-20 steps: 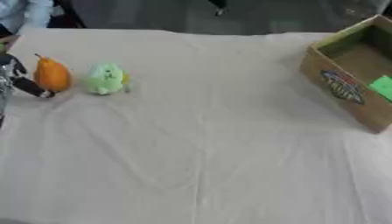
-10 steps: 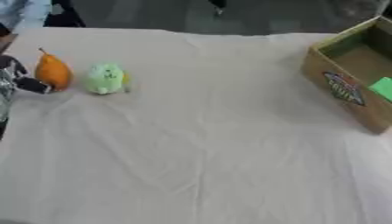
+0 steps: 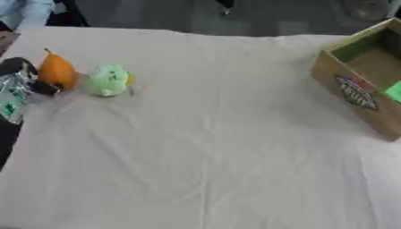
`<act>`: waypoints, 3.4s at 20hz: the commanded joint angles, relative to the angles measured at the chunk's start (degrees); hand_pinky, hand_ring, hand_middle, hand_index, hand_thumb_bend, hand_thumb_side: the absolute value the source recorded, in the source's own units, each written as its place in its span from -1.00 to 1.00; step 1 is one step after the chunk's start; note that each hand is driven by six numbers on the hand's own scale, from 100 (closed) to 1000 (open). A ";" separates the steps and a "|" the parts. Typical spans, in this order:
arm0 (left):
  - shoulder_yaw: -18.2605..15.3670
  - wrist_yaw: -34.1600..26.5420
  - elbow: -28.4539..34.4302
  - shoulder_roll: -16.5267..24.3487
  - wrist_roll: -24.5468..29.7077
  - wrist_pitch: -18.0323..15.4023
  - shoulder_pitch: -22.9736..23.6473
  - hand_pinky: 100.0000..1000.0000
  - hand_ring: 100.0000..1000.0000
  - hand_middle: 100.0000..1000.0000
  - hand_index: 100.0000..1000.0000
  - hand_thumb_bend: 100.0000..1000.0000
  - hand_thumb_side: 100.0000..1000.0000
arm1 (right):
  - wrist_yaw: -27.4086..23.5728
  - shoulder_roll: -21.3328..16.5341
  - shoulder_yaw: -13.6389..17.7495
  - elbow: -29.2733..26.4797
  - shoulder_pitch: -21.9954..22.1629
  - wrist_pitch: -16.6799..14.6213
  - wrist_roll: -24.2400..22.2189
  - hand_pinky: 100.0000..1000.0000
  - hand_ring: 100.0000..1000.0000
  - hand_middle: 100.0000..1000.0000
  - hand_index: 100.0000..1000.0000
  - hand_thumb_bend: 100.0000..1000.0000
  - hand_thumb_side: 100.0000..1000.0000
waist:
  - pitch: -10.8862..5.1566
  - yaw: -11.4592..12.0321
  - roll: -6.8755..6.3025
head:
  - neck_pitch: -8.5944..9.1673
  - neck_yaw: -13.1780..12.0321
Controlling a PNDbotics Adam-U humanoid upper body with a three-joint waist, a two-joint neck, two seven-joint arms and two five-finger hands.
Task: Pick up the objects with one hand, pass them to the other hand, and then place them into the box on the other side of the table.
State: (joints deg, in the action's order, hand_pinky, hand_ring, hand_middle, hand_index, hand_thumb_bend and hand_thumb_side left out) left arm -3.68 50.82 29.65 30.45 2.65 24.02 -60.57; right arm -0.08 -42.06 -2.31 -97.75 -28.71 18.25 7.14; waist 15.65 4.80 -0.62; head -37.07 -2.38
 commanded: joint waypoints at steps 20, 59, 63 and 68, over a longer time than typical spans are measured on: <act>6.56 -1.45 19.86 5.95 2.71 -10.15 0.68 0.02 0.04 -0.02 -0.07 -0.64 -1.00 | -0.43 -2.31 1.23 -0.78 0.76 -0.49 0.27 1.00 0.85 0.52 0.89 -1.00 -0.05 | -2.18 0.88 -0.40 | -1.34 3.81; 17.78 -13.37 68.65 -8.75 -4.89 -11.74 23.13 -0.15 -0.11 -0.11 -0.14 -1.00 -1.00 | -2.86 -4.36 1.92 -16.09 2.61 -2.81 -3.29 1.00 0.84 0.52 0.84 -1.00 -0.19 | -2.50 0.93 0.47 | -1.46 5.97; 18.51 -10.46 66.91 -10.23 -4.89 -13.55 22.81 -0.15 -0.11 -0.11 -0.13 -1.00 -1.00 | -0.68 -4.87 -0.53 -16.80 1.70 -6.23 -8.54 1.00 0.84 0.53 0.83 -1.00 -0.34 | -2.47 0.91 0.45 | -1.35 6.12; 19.06 -8.45 66.10 -10.88 -5.67 -15.37 22.85 -0.15 -0.11 -0.11 -0.14 -1.00 -1.00 | 1.82 -4.86 -3.99 -16.84 0.20 -11.70 -16.87 1.00 0.86 0.54 0.82 -1.00 -0.40 | -2.46 1.04 0.43 | -1.24 6.42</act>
State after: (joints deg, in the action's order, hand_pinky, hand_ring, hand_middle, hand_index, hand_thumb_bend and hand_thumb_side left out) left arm 15.42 41.87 95.21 19.43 -2.77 9.22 -36.74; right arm 0.91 -45.11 -6.06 -113.38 -27.64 7.78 -7.91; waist 14.60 5.82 -0.27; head -38.66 3.85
